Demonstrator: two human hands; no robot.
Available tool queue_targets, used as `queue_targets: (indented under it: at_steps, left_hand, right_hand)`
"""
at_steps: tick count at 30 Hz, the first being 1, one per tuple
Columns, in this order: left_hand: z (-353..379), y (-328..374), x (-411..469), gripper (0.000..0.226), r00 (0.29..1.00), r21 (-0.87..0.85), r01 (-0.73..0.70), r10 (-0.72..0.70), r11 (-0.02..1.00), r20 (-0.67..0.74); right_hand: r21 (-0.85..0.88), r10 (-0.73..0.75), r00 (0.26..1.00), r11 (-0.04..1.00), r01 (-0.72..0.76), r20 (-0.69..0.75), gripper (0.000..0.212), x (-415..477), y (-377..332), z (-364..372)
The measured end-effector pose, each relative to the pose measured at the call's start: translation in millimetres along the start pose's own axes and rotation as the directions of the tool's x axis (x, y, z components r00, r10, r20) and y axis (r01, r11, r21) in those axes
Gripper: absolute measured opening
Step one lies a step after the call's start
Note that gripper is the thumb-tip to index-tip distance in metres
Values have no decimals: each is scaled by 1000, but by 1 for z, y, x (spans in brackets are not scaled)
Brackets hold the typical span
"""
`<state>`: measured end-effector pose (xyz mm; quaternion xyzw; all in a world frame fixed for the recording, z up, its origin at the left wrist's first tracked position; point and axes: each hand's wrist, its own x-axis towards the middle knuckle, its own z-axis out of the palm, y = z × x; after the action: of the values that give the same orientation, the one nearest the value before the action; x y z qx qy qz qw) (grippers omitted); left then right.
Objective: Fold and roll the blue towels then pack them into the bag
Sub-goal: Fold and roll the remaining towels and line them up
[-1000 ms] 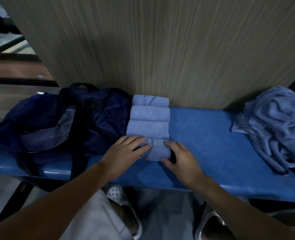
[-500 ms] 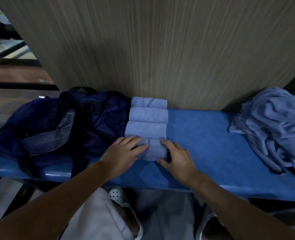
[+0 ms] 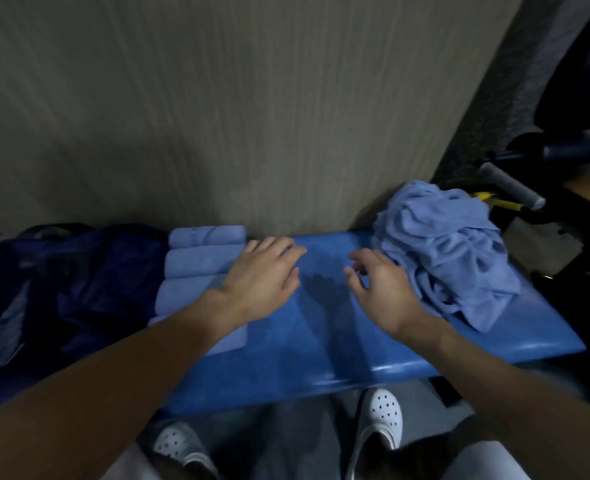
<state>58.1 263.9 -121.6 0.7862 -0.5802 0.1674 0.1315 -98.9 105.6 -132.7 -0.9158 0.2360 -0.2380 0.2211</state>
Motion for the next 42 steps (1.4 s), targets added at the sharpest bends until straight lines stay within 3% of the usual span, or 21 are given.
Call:
queue_targets:
  at_steps: [5,8,14,17,20,24,26,28,30,31,33,34,38,40,42]
  left_hand:
    - [14,58,86,40,995,27,-89,90,996,-47]
    - [23,88,134,36,996,-2,-86,86,996,-15]
    - [51,113,189,53,986,58,-49,40,997,160]
    - [62,115,201,47,984,78,24,-37,997,172]
    - [63,120,201,17,992,52,60,-65,997,107]
    - [44,119,188,12,995,-203,25,-43,979,-89]
    - [24,118,177,12,983,-299,-30,-26,954,-184]
    - [-3,119,164,11,968,-362,-49,-44,931,-245]
    - [-30,118,151,10,957,-420,-93,-36,903,-289]
    - [-43,117,145,11,952,-437,-123,-18,891,-304]
    - [-65,112,134,15,947,-436,-153,6,887,-321]
    - [-75,109,128,17,946,-436,-148,-3,888,-326]
    - [-106,98,98,15,929,-498,-47,-145,866,-341]
    - [-116,94,81,8,915,-563,29,-248,826,-317]
    - [-120,89,66,5,901,-589,83,-313,804,-299]
  right_hand:
    - [-206,146,978,963,-175,-148,37,16,58,-71]
    - [-255,223,967,934,-249,-125,28,22,89,-91]
    - [-321,269,963,914,-248,20,42,29,119,-99]
    - [-285,297,954,918,-275,37,44,33,125,-98]
    - [-225,292,956,933,-279,24,38,36,123,-97]
    - [-26,218,973,975,-221,-76,27,32,119,-98]
    - [83,216,960,975,-204,-180,40,29,111,-101]
    - [163,238,936,966,-201,-258,66,26,101,-108]
    - [136,245,934,967,-216,-260,74,26,89,-114]
    - [108,213,941,976,-190,-262,62,27,84,-114]
    - [47,152,944,988,-145,-293,16,27,68,-114]
    - [50,135,943,991,-126,-305,11,26,57,-114]
    - [399,161,944,916,-34,-290,32,20,10,-115]
    - [457,176,948,889,-37,-266,36,20,-8,-110]
    - [411,221,947,905,-109,-234,22,18,-25,-102]
